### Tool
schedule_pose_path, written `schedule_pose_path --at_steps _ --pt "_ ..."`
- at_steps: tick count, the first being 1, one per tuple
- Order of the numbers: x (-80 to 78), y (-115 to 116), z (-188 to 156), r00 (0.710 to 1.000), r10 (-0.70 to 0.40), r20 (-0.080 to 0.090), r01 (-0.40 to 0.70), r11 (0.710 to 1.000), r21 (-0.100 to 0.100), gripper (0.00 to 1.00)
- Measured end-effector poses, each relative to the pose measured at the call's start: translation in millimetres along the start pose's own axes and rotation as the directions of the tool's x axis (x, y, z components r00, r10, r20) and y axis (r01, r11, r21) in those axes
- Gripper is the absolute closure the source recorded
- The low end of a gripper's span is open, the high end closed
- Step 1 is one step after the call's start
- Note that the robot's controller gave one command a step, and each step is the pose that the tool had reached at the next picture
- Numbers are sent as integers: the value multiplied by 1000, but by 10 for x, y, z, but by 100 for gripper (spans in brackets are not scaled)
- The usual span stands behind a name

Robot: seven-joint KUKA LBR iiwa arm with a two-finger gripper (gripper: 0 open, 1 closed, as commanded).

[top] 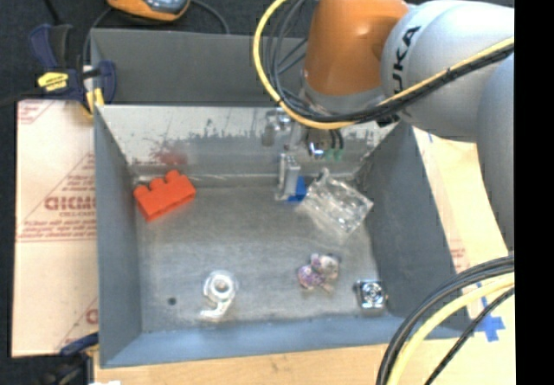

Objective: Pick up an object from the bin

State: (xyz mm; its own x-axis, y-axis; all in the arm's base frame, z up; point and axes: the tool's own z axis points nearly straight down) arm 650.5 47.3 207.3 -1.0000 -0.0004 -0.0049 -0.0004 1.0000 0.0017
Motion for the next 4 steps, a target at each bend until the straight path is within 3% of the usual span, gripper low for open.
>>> schedule_pose_path --at_steps 1,2,3,4 --pt "632 484 1412 1000 -29 -11 29 1000 0 0" --pt "397 432 348 997 -71 9 71 997 2 0" --pt "401 1302 1355 980 -200 7 200 980 -1 0" --pt "55 572 1349 963 -268 4 268 963 6 0"
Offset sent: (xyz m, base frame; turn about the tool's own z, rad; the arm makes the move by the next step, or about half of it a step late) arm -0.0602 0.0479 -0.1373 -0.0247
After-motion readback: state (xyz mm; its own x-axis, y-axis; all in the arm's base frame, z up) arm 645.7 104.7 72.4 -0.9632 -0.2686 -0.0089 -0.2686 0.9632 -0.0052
